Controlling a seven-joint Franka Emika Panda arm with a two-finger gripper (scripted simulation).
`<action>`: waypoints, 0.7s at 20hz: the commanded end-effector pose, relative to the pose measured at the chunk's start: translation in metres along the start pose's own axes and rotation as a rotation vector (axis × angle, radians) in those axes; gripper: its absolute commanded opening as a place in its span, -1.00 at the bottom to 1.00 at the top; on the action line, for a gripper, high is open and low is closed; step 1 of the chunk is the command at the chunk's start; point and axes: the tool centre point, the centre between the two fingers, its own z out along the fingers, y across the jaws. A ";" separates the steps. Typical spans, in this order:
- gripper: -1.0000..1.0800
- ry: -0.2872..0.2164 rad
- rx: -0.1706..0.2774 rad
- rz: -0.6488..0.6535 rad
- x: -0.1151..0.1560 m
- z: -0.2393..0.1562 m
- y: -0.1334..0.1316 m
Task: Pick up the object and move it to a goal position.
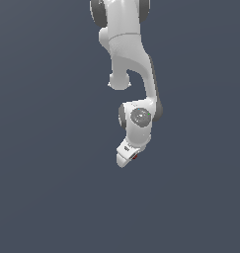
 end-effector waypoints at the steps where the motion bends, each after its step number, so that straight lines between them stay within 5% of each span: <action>1: -1.00 0.000 0.000 0.000 0.000 0.000 0.000; 14: -1.00 0.000 0.000 0.001 -0.014 -0.008 0.008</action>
